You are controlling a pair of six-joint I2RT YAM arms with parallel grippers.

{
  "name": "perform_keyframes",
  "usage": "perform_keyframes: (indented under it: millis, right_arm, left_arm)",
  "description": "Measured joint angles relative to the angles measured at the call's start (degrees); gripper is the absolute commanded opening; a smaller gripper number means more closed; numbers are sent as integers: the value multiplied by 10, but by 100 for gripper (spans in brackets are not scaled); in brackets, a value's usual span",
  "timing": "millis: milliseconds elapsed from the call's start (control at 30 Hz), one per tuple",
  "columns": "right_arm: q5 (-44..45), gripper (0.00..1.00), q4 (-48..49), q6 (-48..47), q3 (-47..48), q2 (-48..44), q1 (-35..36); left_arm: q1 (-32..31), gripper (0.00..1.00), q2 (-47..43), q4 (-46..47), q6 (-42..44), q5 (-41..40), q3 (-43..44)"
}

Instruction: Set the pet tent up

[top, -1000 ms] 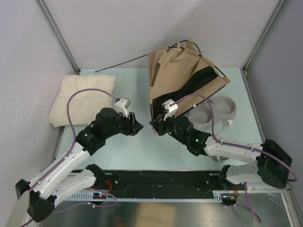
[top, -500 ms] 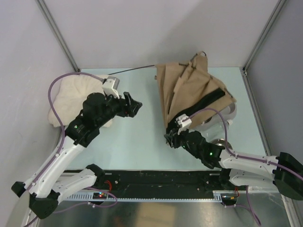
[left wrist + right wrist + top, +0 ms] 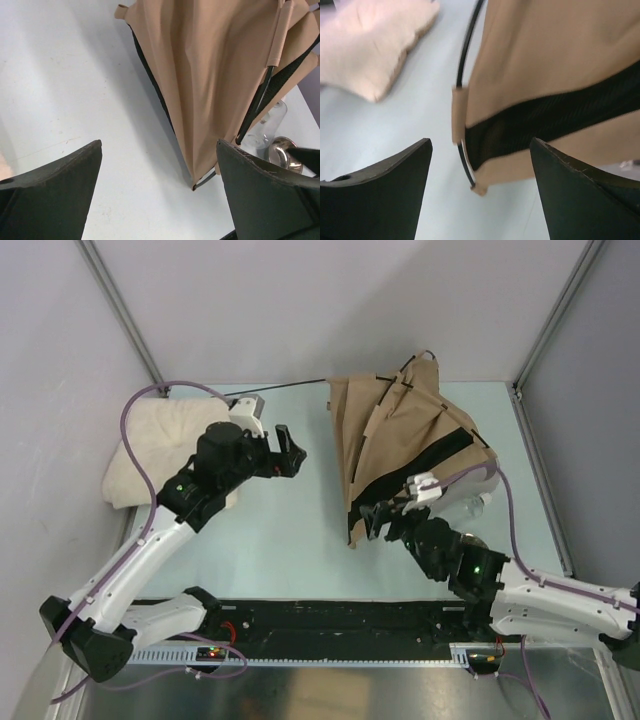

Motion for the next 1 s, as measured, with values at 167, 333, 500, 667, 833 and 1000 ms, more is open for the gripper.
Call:
perform_keyframes:
  millis: [167, 333, 500, 667, 833, 1000]
  right_arm:
    - [63, 79, -59, 2, 149, 36, -5]
    - [108, 67, -90, 1, 281, 116, -25]
    - [124, 61, -131, 11, 383, 213, -66]
    - [119, 60, -176, 32, 434, 283, -106]
    - [98, 60, -195, 40, 458, 328, -143]
    - [73, 60, -199, 43, 476, 360, -170]
  left_arm:
    - [5, 100, -23, -5, 0, -17, 0]
    - [6, 100, -67, -11, 0, -22, 0]
    - [6, 100, -126, -17, -4, -22, -2]
    - [7, 100, -168, -21, -22, -26, -31]
    - [7, 100, -174, -24, -37, -26, -60]
    - [7, 100, -169, -34, -41, -26, -78]
